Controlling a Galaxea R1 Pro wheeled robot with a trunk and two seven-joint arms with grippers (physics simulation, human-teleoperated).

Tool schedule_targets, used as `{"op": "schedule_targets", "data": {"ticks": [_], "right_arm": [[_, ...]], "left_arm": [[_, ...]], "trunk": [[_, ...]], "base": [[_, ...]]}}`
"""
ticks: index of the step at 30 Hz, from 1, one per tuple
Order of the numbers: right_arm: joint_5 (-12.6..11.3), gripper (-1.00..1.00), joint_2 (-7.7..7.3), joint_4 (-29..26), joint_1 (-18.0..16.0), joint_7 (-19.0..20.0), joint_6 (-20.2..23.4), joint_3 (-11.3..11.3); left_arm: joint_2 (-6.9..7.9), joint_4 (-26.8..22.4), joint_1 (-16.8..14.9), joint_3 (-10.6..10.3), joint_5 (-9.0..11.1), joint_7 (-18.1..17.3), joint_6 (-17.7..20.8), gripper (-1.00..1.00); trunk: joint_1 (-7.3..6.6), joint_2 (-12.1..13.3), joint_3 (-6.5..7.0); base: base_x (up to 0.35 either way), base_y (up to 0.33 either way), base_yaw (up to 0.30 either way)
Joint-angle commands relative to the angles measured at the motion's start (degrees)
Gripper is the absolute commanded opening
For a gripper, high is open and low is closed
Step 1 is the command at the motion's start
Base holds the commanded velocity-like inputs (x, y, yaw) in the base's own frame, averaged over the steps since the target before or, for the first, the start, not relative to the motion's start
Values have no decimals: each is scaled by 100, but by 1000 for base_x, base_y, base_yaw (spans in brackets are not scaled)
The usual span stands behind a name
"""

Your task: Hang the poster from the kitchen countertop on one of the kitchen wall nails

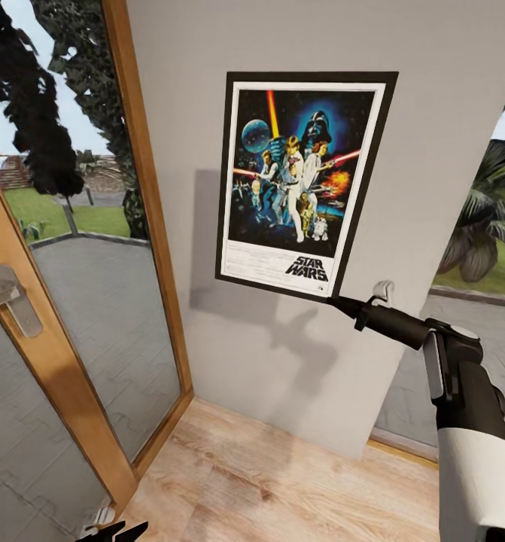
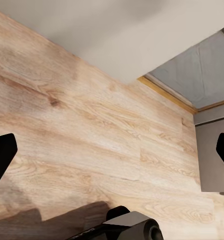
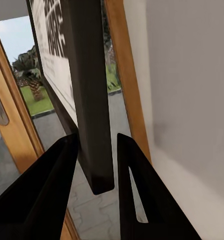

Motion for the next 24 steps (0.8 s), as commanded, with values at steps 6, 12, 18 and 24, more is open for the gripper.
{"op": "schedule_targets", "data": {"ticks": [6, 12, 18, 24], "right_arm": [[-15, -100, 0, -2, -14, 16, 53, -2], [-15, -100, 0, -1, -15, 16, 46, -6], [-11, -100, 0, -1, -18, 16, 44, -7], [-8, -100, 0, -1, -14, 16, 36, -7]], "left_arm": [[0, 1, -5, 11, 23, -27, 50, 100], [0, 1, -5, 11, 23, -27, 50, 100], [0, 1, -5, 11, 23, -27, 50, 100], [0, 1, -5, 8, 23, -27, 50, 100]], "trunk": [[4, -13, -13], [4, -13, -13], [4, -13, -13], [4, -13, -13]], "base": [[1, 0, 0], [0, 0, 0], [0, 0, 0], [44, 0, 0]]}}
